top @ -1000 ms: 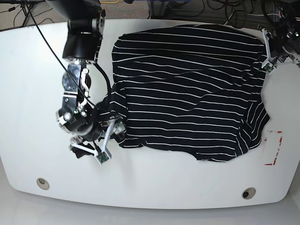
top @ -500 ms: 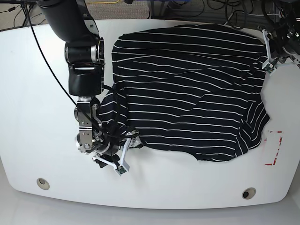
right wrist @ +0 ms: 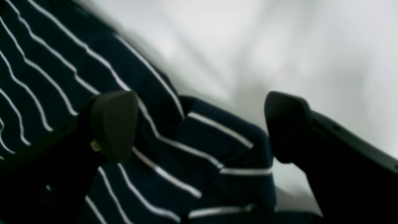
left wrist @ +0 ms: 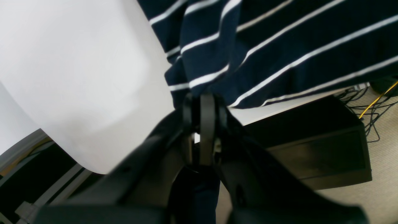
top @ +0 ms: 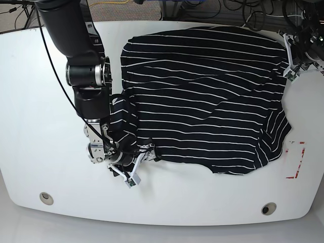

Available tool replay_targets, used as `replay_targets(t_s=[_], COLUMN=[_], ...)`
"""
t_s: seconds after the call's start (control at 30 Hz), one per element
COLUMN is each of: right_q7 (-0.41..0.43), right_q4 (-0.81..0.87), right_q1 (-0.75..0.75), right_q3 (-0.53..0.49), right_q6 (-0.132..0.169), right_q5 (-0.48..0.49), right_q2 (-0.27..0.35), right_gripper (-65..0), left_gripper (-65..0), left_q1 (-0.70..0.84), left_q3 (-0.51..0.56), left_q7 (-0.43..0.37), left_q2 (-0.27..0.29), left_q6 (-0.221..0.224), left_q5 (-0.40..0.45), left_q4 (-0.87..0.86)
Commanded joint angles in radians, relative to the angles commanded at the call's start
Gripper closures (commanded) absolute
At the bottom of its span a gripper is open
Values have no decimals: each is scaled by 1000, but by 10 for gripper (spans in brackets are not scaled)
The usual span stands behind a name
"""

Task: Layout the t-shirt on the table in an organized manner, then fold the t-shirt properly
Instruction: 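Move the right gripper to the shirt's hem corner and grasp it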

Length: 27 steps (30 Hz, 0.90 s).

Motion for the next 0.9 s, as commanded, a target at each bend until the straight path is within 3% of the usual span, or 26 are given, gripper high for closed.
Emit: replay_targets(t_s=[0.13,0.4,0.6,0.7,0.9], right_q7=[38,38,37,37,41], right_q4=[-38,-21,-5,-5,-5], right_q1=[-3,-66,-92,-92,-92], right_q3=[-14,-106,-114,-114,-115], right_q6=[0,0,0,0,2], right_q5=[0,6,3,3,3], right_q2=[0,-17,-35,-35,-35], right_gripper=[-607,-606,-587,-501,-209], left_gripper=[0,0,0,0,0], left_q1=[0,0,0,0,0], left_q3=[0,0,0,0,0], left_q7=[0,0,0,0,0], left_q2=[0,0,0,0,0], left_q6=[-2,-2,-2,-2,-2], left_q5=[0,0,0,0,0], left_q4=[0,0,0,0,0])
